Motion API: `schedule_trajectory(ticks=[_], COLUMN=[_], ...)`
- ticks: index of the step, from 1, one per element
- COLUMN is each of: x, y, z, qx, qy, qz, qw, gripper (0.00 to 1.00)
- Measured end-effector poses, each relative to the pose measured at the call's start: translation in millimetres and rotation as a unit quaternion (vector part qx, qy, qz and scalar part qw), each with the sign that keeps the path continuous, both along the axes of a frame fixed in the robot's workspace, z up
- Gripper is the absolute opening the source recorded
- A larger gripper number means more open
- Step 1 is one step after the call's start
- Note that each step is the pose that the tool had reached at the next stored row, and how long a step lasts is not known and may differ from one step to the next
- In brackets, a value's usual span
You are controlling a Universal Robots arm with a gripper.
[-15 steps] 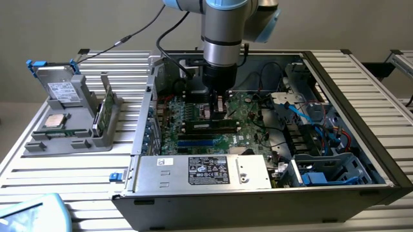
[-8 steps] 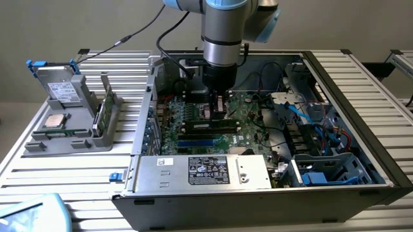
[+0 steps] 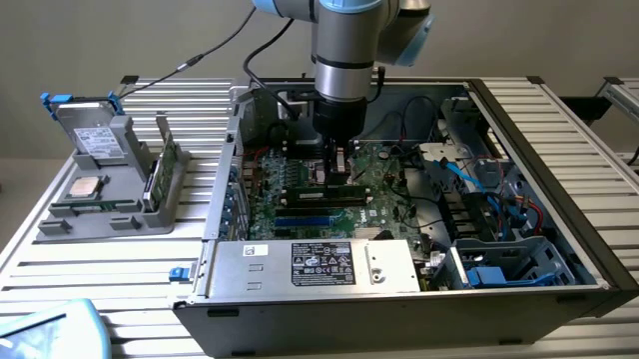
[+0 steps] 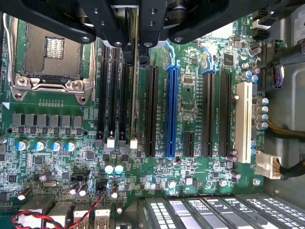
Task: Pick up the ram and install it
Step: 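Insert the ram into the slot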
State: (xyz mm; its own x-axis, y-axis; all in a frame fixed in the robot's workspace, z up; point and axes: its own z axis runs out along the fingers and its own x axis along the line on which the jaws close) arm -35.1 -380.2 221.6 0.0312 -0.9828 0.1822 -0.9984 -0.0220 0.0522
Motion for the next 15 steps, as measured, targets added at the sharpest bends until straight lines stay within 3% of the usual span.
schedule_trajectory(ticks=[3,15], x=[0.0,0.0], y=[0.6,1.7], z=[-0.1,-3.9], qx=[-0.0015,-0.0019], qy=[0.0002,0.0003], qz=[0.0,0.0], qw=[1.0,1.0], gripper=[0.15,0.15])
